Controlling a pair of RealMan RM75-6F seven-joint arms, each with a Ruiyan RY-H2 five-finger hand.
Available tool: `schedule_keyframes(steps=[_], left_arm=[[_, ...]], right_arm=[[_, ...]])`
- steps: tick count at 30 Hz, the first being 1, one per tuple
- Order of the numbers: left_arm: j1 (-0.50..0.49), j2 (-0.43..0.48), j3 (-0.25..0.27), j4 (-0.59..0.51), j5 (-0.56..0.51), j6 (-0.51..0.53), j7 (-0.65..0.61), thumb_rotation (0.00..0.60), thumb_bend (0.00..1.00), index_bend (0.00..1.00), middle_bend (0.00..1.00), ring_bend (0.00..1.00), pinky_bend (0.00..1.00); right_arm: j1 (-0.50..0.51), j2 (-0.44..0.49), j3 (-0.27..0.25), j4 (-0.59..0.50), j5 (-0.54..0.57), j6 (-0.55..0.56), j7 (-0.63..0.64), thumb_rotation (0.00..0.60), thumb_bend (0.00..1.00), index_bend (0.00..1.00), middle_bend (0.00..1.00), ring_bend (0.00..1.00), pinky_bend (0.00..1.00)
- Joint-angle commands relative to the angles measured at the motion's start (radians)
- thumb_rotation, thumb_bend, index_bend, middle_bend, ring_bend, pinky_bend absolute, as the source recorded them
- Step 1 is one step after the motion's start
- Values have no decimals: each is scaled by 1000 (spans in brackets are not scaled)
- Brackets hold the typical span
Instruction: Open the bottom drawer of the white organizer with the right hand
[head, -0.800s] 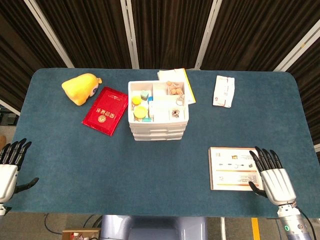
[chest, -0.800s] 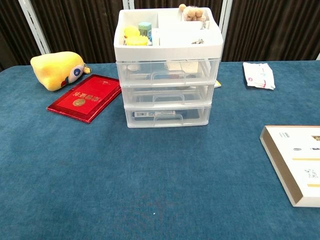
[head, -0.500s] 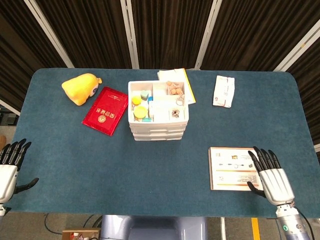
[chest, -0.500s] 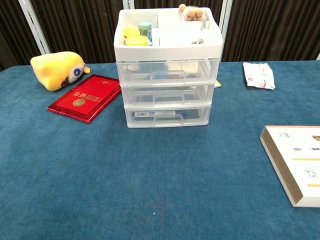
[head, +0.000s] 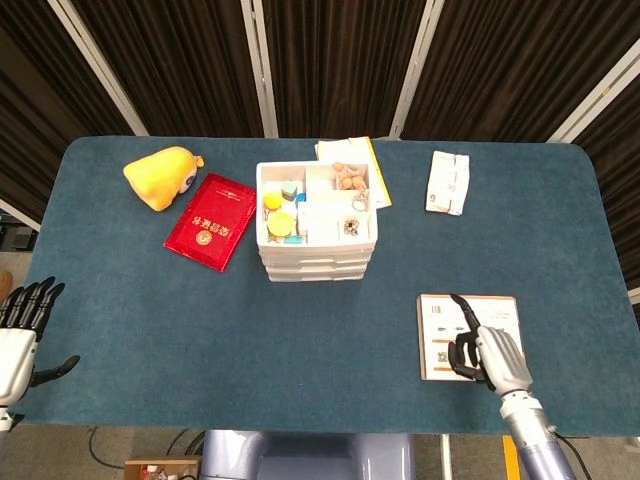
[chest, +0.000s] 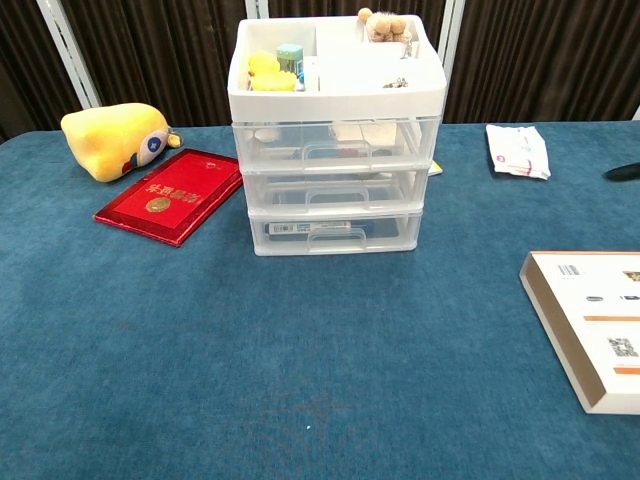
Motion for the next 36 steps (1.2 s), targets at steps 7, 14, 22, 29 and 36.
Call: schedule_keyframes(steps=[7, 14, 22, 29, 36], left_arm=[[0, 15, -2, -15, -20, -12, -32, 600, 52, 0, 0, 0, 0], [-4, 30, -8, -26, -35, -25, -70, 600, 52, 0, 0, 0, 0], [-9, 43, -11, -40, -43, -38, -103, 600, 52, 0, 0, 0, 0], [-12, 50, -10, -47, -50, -49, -113, 600, 52, 0, 0, 0, 0], [-15, 53, -14, -52, -62, -58, -120, 600, 52, 0, 0, 0, 0]], right_arm=[[289, -331, 210, 10, 575, -145, 39, 600, 712, 0, 796, 803, 887], [364, -524, 257, 146, 697, -111, 55, 600, 733, 3, 797, 804, 887], [412, -669, 292, 290, 743, -132, 83, 600, 740, 10, 798, 804, 887], [439, -738, 337, 404, 766, -169, 103, 600, 741, 12, 798, 804, 887], [456, -773, 371, 478, 793, -216, 119, 600, 744, 13, 798, 804, 887]])
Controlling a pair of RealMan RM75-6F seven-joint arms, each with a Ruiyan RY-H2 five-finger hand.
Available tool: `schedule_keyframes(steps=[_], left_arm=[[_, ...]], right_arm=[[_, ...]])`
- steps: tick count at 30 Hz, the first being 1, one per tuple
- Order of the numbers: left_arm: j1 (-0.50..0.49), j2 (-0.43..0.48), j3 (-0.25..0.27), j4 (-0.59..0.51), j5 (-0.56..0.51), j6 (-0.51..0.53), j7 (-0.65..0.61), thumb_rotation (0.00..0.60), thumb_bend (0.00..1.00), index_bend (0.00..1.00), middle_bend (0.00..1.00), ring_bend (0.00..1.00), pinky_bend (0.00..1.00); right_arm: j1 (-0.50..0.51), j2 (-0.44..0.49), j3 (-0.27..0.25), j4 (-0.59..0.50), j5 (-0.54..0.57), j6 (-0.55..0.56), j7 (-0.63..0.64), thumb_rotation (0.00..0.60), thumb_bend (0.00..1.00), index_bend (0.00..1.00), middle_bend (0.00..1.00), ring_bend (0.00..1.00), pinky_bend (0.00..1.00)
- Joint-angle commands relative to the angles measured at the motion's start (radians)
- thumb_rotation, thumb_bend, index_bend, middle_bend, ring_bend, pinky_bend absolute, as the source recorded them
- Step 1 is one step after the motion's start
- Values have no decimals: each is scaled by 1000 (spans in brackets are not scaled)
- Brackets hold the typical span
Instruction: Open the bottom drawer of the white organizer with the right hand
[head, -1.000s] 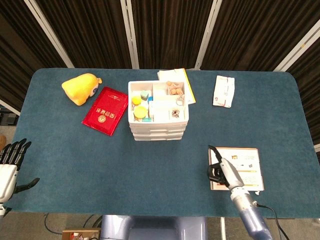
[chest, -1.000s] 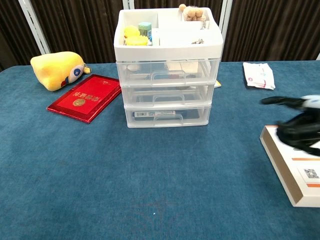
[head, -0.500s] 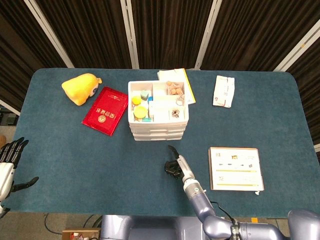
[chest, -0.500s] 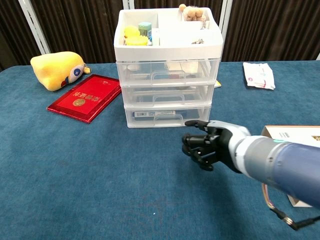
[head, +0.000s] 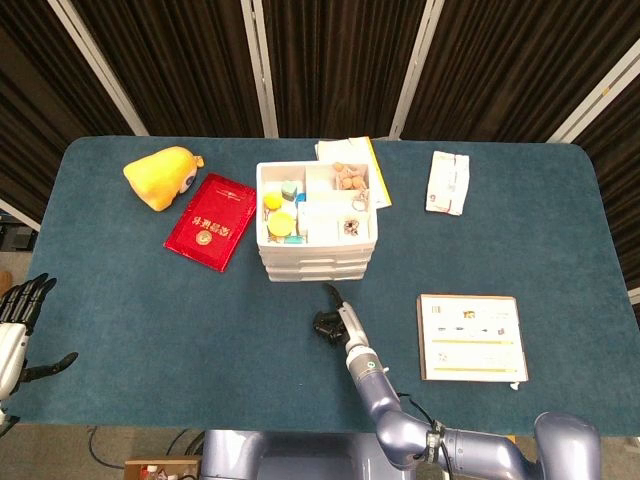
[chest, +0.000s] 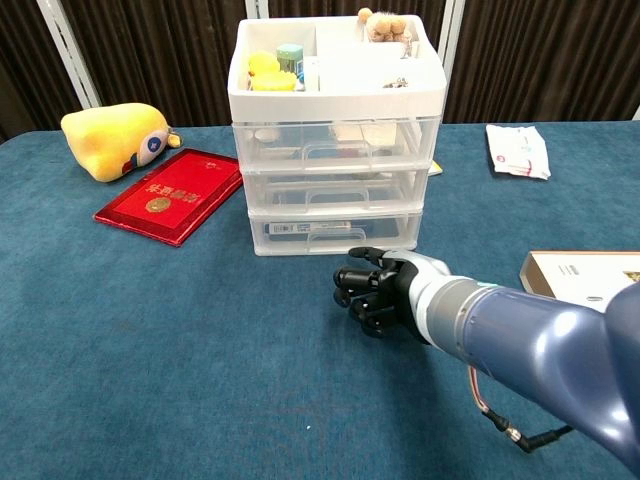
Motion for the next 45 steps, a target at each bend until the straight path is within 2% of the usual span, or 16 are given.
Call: schedule_keyframes(steps=[1, 15, 21, 34, 45], left_arm=[[-1, 1, -1, -1, -4, -4, -4, 600, 51, 0, 0, 0, 0], [-5, 11, -2, -13, -20, -22, -24, 600, 52, 0, 0, 0, 0], [-9, 14, -4, -17, -27, -32, -30, 600, 52, 0, 0, 0, 0], [-10, 16, -4, -23, -36, -40, -30, 600, 52, 0, 0, 0, 0], [-10, 16, -2, -23, -32, -40, -27, 600, 53, 0, 0, 0, 0]], right_arm=[[11, -22, 20, 37, 14, -29, 12, 600, 745, 14, 798, 804, 887], [14, -92, 115, 135, -7, -121, 138, 600, 751, 93, 798, 804, 887], [8, -109, 136, 150, -29, -132, 180, 600, 762, 96, 798, 804, 887], [15, -120, 162, 180, -5, -188, 224, 600, 790, 251, 801, 804, 887], [-6, -97, 133, 122, -6, -186, 227, 600, 790, 266, 800, 804, 887]])
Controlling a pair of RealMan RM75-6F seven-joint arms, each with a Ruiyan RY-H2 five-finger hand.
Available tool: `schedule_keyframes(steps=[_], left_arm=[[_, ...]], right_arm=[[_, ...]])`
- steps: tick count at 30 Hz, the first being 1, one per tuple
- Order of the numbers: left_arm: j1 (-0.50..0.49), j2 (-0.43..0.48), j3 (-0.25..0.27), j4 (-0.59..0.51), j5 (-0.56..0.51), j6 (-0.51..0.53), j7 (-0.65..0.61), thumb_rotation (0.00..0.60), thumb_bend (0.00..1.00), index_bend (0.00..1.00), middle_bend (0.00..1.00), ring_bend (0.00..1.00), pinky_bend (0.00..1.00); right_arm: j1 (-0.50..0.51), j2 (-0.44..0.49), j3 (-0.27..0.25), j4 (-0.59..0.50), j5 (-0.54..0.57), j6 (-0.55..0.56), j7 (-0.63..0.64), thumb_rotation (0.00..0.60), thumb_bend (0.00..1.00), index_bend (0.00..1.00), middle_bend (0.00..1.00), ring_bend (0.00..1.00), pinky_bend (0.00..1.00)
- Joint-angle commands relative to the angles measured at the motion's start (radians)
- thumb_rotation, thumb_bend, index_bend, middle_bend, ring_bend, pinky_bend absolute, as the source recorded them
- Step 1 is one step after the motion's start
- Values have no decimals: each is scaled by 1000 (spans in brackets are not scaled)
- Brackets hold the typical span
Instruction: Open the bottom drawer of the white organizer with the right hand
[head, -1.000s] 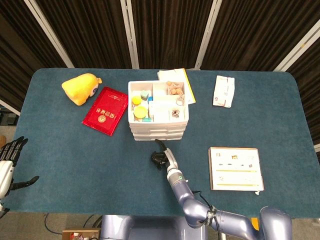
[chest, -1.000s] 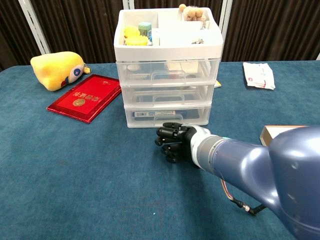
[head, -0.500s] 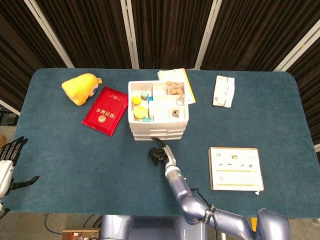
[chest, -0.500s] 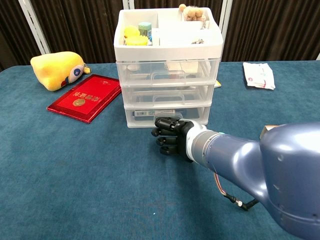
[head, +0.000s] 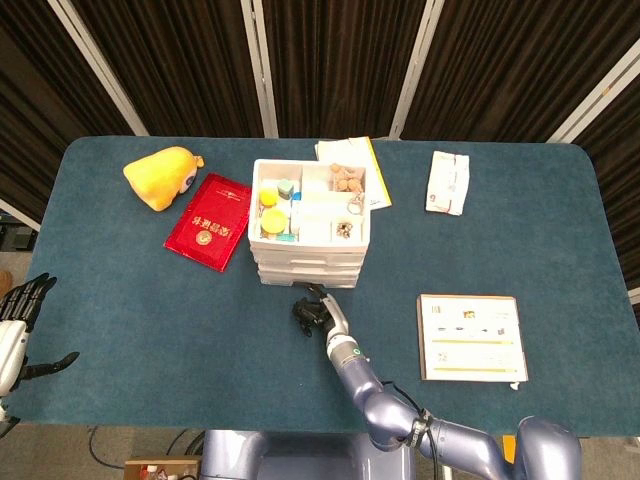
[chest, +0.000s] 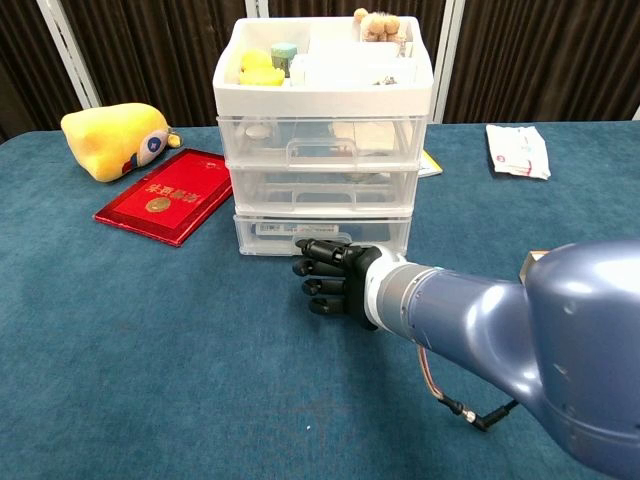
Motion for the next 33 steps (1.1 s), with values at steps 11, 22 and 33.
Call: schedule_keyframes(steps=[11, 22, 33], left_arm=[[1, -3, 0, 0, -1, 1, 9, 600, 52, 0, 0, 0, 0], [3, -4, 2, 1, 5, 7, 10, 600, 53, 0, 0, 0, 0], [7, -1, -2, -14, -13, 3, -9, 600, 54, 0, 0, 0, 0]], right_arm=[[-65, 59, -82, -120, -22, 26, -7, 600, 790, 157, 786, 783, 867], [-120, 136, -232, -286, -161, 105, -97, 600, 790, 0, 740, 743, 819], [-115, 225, -352, -432, -366, 332, -424, 600, 768, 29, 740, 743, 819]])
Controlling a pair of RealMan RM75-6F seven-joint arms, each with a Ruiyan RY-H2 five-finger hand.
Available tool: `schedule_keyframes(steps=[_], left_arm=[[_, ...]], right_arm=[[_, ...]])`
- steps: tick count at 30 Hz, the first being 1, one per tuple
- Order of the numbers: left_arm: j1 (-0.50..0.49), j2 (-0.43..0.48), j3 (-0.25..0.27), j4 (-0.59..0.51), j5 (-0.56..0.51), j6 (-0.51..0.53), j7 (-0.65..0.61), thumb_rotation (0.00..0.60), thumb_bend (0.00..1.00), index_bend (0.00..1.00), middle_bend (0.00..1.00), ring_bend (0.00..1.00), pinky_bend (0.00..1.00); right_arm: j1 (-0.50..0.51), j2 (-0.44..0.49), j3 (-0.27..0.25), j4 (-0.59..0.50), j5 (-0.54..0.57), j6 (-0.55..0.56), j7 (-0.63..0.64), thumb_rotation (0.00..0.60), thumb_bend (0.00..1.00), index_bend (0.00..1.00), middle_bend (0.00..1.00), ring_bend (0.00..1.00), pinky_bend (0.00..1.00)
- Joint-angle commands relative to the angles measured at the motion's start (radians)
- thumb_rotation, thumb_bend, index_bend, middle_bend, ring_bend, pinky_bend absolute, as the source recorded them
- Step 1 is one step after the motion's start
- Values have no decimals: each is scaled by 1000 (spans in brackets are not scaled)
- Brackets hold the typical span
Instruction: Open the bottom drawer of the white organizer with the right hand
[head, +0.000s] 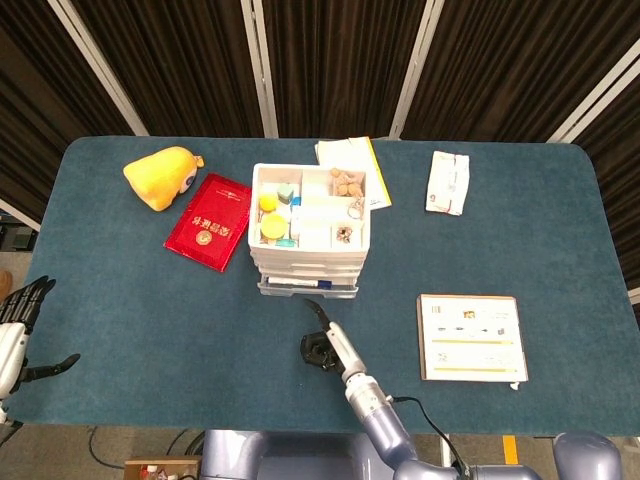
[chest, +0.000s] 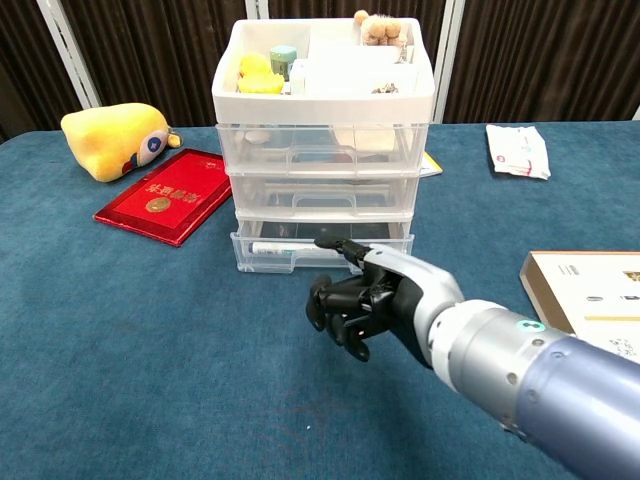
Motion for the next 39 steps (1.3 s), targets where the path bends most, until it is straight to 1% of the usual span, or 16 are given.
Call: schedule_keyframes(steps=[1, 5, 8, 11, 15, 20, 27, 35, 39], left_arm=[[3, -3, -2, 6, 10, 13, 14, 600, 55, 0, 0, 0, 0], [6, -11, 0, 13, 19, 25, 30, 600, 55, 0, 0, 0, 0], [6, -13, -1, 15, 19, 25, 34, 600, 54, 0, 0, 0, 0], [6, -14, -2, 17, 19, 26, 35, 600, 54, 0, 0, 0, 0], [5, -13, -3, 15, 16, 22, 34, 600, 55, 0, 0, 0, 0], [4, -12, -3, 14, 14, 19, 32, 600, 54, 0, 0, 0, 0], [2, -12, -4, 12, 8, 13, 33, 600, 55, 0, 0, 0, 0], [3, -11, -4, 11, 8, 13, 31, 600, 54, 0, 0, 0, 0], [3, -10, -4, 10, 7, 12, 28, 600, 54, 0, 0, 0, 0]], right_arm=[[31, 65, -25, -67, 19, 67, -192, 600, 768, 36, 740, 743, 819], [73, 108, 6, -78, 120, 90, -318, 600, 768, 44, 740, 743, 819], [104, 135, 25, -67, 203, 89, -385, 600, 768, 44, 739, 743, 819], [131, 157, 39, -44, 264, 84, -434, 600, 768, 44, 740, 743, 819], [150, 169, 58, -10, 319, 70, -446, 600, 768, 44, 740, 743, 819], [160, 176, 66, 18, 333, 54, -437, 600, 768, 44, 740, 743, 819], [171, 170, 51, 34, 352, 31, -429, 600, 768, 45, 740, 743, 819], [175, 161, 51, 4, 320, 39, -403, 600, 768, 45, 740, 743, 819], [185, 155, 55, 4, 334, 44, -407, 600, 768, 54, 740, 743, 819]])
